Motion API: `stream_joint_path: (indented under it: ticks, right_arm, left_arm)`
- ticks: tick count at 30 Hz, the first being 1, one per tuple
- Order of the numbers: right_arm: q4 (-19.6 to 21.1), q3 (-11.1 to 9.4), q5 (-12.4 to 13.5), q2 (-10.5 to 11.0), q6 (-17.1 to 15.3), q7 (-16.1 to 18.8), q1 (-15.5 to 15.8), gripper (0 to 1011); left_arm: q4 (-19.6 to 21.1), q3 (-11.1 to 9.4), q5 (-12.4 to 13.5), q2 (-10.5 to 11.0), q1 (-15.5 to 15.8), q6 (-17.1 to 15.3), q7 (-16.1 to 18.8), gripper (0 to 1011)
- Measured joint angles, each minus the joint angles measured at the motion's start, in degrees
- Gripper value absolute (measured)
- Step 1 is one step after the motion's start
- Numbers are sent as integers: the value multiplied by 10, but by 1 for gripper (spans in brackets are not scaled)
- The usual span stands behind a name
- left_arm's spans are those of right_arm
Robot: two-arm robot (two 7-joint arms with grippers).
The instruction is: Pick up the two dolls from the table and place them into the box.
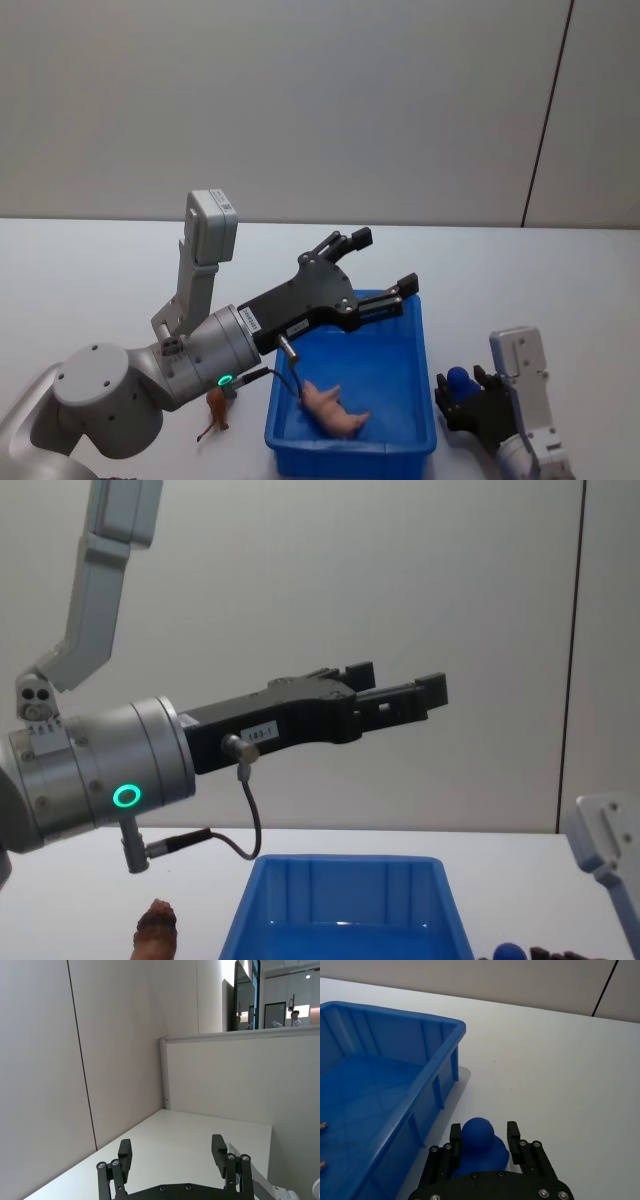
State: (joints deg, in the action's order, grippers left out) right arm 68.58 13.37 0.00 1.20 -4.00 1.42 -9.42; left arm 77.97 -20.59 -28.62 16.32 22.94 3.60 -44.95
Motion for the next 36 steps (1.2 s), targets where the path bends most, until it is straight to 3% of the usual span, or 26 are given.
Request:
stream_joint_path:
  ticks: [5, 8, 16, 36]
  right_arm:
    - [-5, 1, -3, -2, 4, 0, -1, 445]
    - [-5, 2, -5, -2, 7, -1, -1, 414]
    - [15, 5, -8, -2, 12, -2, 5, 363]
    - [114, 12, -3, -1, 20, 13, 27, 259]
  left_arm:
    - [0, 0, 0, 0, 0, 0, 0, 1001]
    - [0, 0, 0, 0, 0, 0, 0, 1001]
    - [0, 0, 0, 0, 0, 0, 0, 1001]
    - [0, 0, 0, 0, 0, 0, 0, 1001]
